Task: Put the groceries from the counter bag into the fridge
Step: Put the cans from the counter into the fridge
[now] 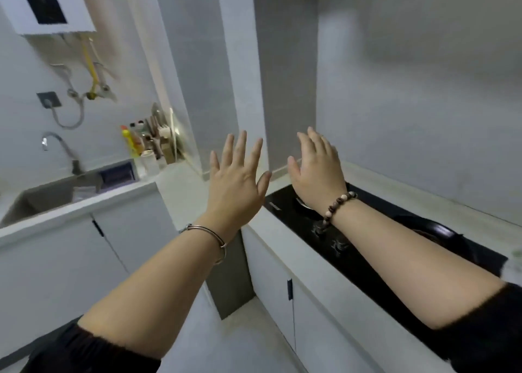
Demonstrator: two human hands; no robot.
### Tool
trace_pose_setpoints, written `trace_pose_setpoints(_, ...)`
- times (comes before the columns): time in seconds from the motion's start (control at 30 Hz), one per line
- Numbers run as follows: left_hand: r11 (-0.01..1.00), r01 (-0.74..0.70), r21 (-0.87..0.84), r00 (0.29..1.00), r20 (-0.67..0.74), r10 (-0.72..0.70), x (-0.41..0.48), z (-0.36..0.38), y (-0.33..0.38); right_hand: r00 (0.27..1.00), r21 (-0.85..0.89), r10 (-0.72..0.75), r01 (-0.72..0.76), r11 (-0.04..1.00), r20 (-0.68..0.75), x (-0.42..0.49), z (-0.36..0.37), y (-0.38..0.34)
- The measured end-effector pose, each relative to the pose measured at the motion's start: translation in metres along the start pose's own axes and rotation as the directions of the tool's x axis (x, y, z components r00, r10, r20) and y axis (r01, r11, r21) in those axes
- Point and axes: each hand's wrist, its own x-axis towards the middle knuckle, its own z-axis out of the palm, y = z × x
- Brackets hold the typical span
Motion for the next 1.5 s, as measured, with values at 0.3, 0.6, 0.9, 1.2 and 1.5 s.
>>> trace_pose_setpoints(0.3,0.893,-0.322,-0.314,0.927,0.087,0.365,0.055,0.112,0.132,0.918,-0.255,0.392,-0.394,0.883,-0.061,-0.052,-0.019,0.146)
trace_pose_setpoints(0.6,0.701,-0.487,-0.521,0.785,0.091,0.613,0.044,0.157,0.295,0.767,-0.361,0.624,-0.631,0.687,-0.152,-0.142,-0.086,0.260)
trace_pose_setpoints(0.9,0.629,-0.305,-0.715,0.727,0.252,0.639,0.025,0.215,0.457,0.628,-0.359,0.764,-0.754,0.550,-0.148,-0.210,-0.134,0.411)
trace_pose_setpoints(1.2,0.611,0.129,-0.781,0.739,0.486,0.466,0.017,0.280,0.554,0.308,-0.183,0.946,-0.941,0.287,-0.103,-0.255,-0.129,0.520)
trace_pose_setpoints(1.5,0.722,0.212,-0.658,0.742,0.589,0.319,0.016,0.314,0.581,0.315,-0.221,0.933,-0.936,0.274,-0.175,-0.259,-0.118,0.544)
